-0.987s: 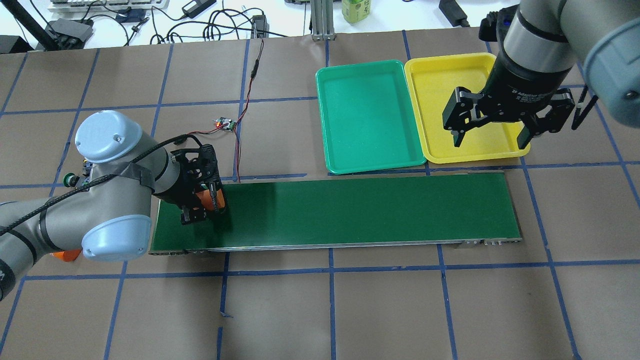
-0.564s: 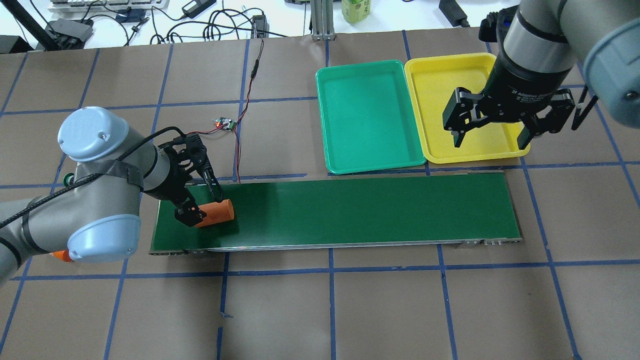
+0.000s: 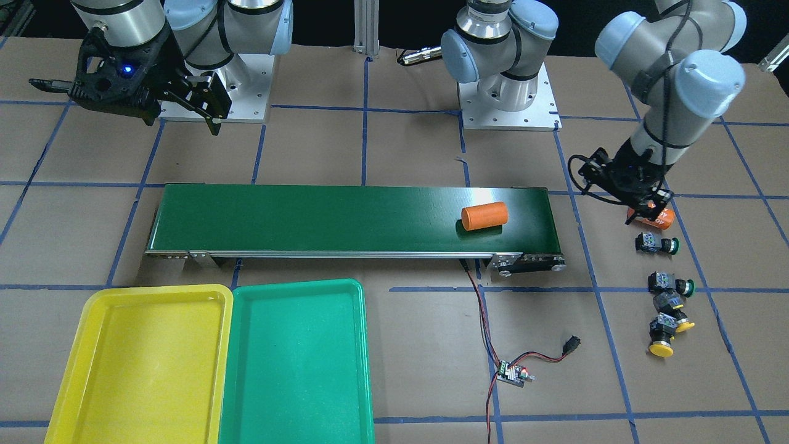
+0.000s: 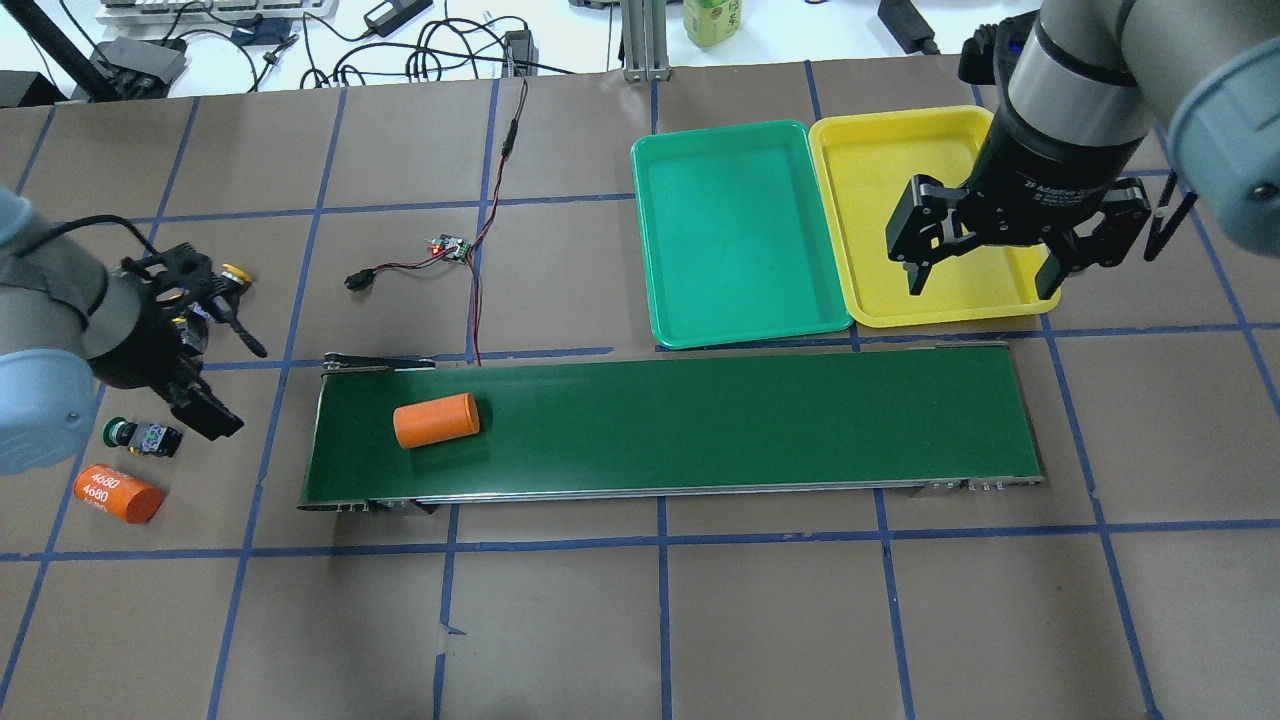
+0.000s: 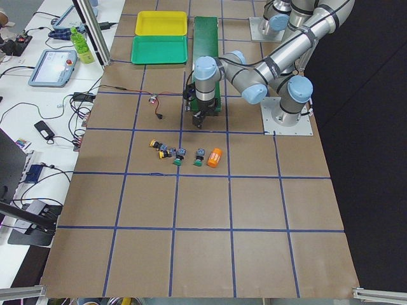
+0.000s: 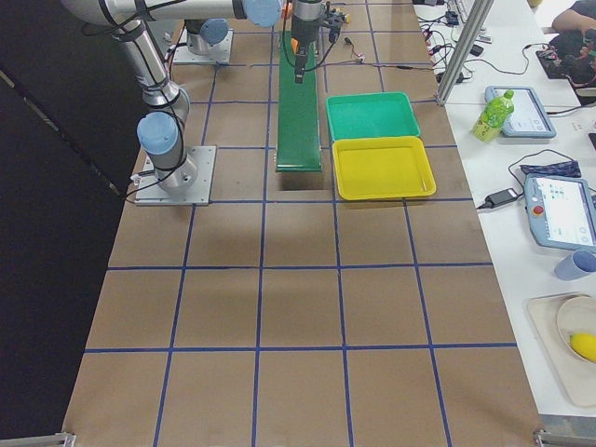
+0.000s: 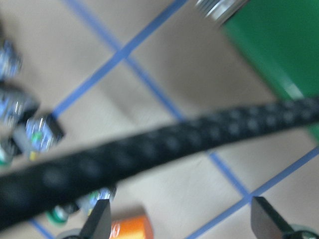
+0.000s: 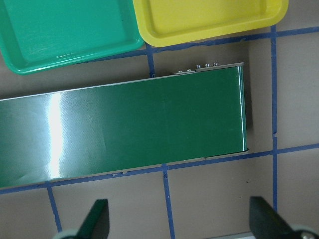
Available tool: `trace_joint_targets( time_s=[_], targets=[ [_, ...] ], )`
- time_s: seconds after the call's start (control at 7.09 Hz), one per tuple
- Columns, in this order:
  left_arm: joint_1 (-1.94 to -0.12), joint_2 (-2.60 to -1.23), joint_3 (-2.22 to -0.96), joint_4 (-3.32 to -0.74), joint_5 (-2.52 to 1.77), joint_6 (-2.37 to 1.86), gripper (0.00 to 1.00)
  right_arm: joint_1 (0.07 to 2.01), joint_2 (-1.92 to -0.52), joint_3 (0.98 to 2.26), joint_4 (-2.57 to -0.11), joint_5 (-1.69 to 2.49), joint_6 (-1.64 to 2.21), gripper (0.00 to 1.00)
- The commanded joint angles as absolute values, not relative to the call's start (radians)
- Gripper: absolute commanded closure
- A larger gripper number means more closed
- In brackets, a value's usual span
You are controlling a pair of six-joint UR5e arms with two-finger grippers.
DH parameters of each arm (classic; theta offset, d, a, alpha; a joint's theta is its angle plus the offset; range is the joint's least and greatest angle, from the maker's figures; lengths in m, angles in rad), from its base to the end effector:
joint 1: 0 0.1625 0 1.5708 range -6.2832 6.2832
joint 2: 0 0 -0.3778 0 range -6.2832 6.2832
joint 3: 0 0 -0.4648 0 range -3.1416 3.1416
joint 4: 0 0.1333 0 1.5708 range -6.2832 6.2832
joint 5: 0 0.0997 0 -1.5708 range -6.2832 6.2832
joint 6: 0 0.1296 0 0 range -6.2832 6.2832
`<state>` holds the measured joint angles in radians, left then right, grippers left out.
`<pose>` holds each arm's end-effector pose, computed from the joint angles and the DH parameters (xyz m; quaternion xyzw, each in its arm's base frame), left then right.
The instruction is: Sort buttons by color to trays
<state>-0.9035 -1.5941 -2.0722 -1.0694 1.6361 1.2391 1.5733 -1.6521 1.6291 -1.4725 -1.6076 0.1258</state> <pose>0.2162 -0.4761 0.1757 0.2822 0.9587 0.0334 0.0094 0.1298 -0.5233 0.4131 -0.0609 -0.9973 -0.0364 0.0208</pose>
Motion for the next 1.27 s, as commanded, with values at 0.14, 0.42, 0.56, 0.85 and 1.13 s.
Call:
trace_joint_targets(
  time_s=[0.14, 0.42, 0.56, 0.85, 1.13],
  targets=[
    [-0.739, -1.687, -2.037, -1.078, 1.679, 1.436, 0.0, 1.574, -1.652, 1.629, -1.471, -1.608, 0.126, 0.0],
    [-0.709, -1.741, -2.042, -1.039, 1.669, 1.789, 0.0, 1.574, -1.652, 1.629, -1.471, -1.608, 0.126, 0.0],
    [-0.701, -1.756, -2.048, -0.985, 1.629, 1.893, 0.0, 1.572, -1.652, 1.629, -1.471, -1.609, 0.126, 0.0],
    [-0.689, -1.77, -2.098, -0.98, 1.559, 1.997, 0.0, 1.574, -1.652, 1.629, -1.47, -1.609, 0.126, 0.0],
    [-0.666, -1.772, -2.117, -0.985, 1.496, 2.006, 0.0, 1.574, -1.652, 1.629, -1.468, -1.609, 0.126, 0.0]
  ],
)
